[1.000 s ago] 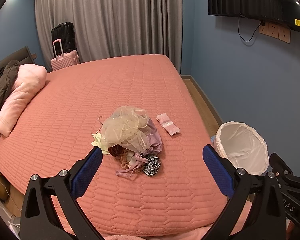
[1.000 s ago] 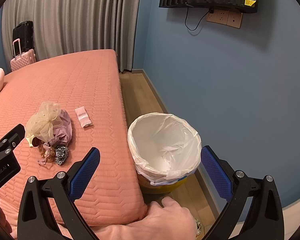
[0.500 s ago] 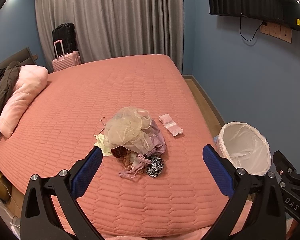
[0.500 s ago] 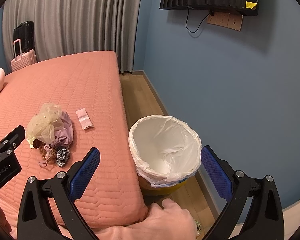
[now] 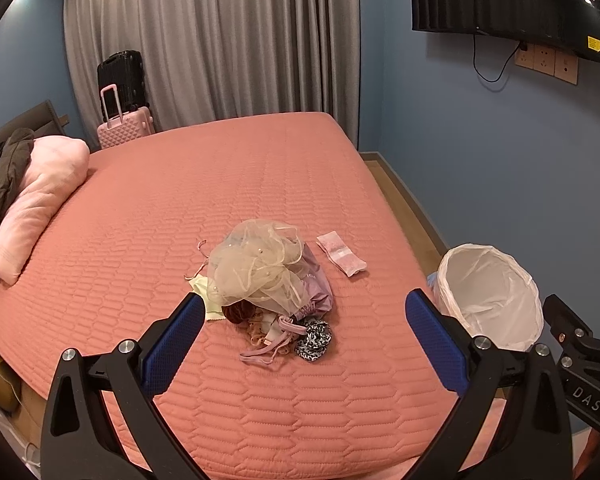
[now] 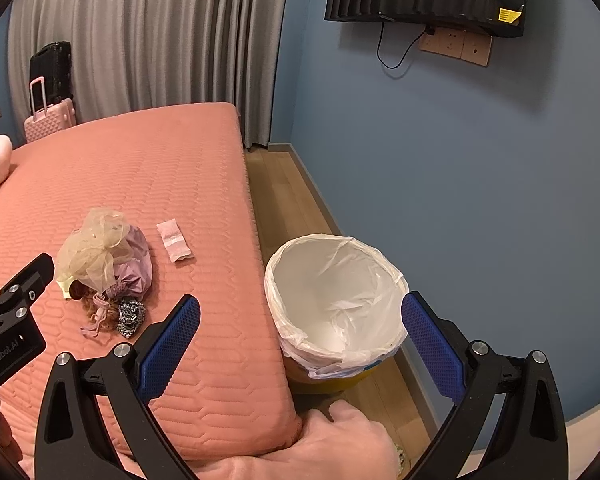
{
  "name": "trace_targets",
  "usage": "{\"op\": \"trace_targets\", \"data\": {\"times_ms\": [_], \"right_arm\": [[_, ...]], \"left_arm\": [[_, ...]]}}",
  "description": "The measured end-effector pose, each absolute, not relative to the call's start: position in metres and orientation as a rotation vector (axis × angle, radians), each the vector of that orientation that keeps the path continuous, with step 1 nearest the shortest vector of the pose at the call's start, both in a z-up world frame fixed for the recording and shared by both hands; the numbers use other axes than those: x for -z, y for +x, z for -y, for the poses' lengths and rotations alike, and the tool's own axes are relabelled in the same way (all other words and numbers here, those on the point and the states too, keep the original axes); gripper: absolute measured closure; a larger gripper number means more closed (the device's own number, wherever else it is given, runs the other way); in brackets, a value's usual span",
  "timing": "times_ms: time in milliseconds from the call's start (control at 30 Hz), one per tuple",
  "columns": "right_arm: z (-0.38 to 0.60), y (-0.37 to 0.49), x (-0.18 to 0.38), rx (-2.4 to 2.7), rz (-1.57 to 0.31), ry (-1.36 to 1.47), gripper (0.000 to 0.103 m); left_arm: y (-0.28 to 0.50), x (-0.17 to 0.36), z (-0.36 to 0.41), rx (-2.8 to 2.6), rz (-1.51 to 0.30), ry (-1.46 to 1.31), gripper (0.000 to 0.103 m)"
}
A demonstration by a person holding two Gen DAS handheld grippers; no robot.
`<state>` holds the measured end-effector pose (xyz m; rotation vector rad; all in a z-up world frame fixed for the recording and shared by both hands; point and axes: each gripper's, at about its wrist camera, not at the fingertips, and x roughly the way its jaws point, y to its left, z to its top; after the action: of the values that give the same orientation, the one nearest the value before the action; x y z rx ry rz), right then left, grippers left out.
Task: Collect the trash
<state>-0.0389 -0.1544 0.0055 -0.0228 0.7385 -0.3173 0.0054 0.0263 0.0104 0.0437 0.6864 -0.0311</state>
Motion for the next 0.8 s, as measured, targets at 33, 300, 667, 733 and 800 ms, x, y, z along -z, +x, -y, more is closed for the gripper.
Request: {"op": "trace_targets", "data": {"times_ms": [33,300,667,733,800], "right_arm": [[0.153,-0.038,-0.005,0.316,-0.739,-0.023,0.005],[0.144,-0.02,0.006,0.284,-0.752,-0.004,0.005],[0.116,0.024,0.03,0.191,-0.771,0.035,0.005],[0.108,0.034,0.036,0.172,-0.778,0.036,0.005],[0.101,0.044,0.041,0.158,-0.784,0.034,0.005]], "left_arm": [[0.007,-0.009,-0.03,0.031,-0.691,0.028,0.007],[0.03,0.005,-0.069,-0.017,-0.715,-0.021,0.007],[0.076,0.031,-0.128,-0.07,-0.758,-0.08,0.007],[0.085,0.038,-0.134,-0.051,-0.781,-0.11,0.007],[0.095,0.045,-0.139,-0.035,-0.807,-0.147,0.007]]}}
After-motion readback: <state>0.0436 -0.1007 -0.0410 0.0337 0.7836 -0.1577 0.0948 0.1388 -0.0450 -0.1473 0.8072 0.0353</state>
